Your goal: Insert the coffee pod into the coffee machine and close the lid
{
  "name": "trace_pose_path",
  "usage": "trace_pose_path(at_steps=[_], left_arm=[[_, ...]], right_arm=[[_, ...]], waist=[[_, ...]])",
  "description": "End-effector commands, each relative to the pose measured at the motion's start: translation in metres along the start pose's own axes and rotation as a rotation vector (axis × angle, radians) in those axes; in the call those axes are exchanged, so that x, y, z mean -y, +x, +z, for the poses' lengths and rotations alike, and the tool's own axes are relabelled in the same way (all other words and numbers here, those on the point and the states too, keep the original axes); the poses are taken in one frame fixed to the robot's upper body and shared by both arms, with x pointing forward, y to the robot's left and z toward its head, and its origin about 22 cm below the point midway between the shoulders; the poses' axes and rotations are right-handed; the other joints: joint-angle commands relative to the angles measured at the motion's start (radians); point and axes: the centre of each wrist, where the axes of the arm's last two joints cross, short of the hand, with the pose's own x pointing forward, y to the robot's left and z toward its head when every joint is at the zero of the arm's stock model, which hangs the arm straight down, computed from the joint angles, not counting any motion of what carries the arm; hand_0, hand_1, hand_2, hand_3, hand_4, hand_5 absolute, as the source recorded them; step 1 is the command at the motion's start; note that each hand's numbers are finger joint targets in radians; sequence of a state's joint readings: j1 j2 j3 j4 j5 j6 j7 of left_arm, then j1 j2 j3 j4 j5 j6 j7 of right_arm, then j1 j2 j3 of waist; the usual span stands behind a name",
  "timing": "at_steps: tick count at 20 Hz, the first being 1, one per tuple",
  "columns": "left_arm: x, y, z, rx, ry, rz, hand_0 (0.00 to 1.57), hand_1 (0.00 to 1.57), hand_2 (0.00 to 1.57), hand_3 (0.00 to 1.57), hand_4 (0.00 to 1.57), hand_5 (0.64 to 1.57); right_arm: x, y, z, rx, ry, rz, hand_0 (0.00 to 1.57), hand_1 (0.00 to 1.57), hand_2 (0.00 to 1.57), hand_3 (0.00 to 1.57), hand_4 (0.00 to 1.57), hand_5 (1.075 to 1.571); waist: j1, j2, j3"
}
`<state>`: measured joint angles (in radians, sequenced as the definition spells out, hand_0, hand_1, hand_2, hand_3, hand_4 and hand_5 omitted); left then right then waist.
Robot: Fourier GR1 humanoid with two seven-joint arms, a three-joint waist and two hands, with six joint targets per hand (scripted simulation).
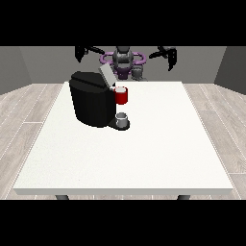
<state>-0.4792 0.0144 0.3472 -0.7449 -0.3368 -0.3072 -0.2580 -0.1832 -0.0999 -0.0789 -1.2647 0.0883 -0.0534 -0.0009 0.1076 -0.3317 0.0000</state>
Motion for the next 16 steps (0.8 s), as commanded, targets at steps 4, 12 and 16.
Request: trace_pose_path(at_steps=[4, 12, 16], left_arm=[[0.003, 0.012, 0.008, 0.068, -0.015, 0.034, 0.00, 0.00, 0.00, 0.00, 0.40, 1.571], [0.016, 0.033, 0.020, 0.149, 0.001, -0.007, 0.00, 0.00, 0.00, 0.00, 0.36, 1.571], [0.003, 0.053, 0.019, 0.205, 0.025, -0.034, 0.00, 0.00, 0.00, 0.00, 0.28, 1.571]], right_arm=[[0.019, 0.050, -0.027, 0.132, 0.024, 0.081, 0.00, 0.00, 0.00, 0.00, 0.08, 1.571], [0.030, 0.078, -0.055, 0.102, 0.011, -0.036, 0.00, 0.00, 0.00, 0.00, 0.00, 1.571], [0.018, 0.087, -0.063, 0.095, 0.042, -0.144, 0.00, 0.00, 0.00, 0.00, 0.09, 1.571]], waist=[[0.059, 0.064, 0.0002], [0.082, 0.168, 0.0002], [0.062, 0.229, 0.0002]])
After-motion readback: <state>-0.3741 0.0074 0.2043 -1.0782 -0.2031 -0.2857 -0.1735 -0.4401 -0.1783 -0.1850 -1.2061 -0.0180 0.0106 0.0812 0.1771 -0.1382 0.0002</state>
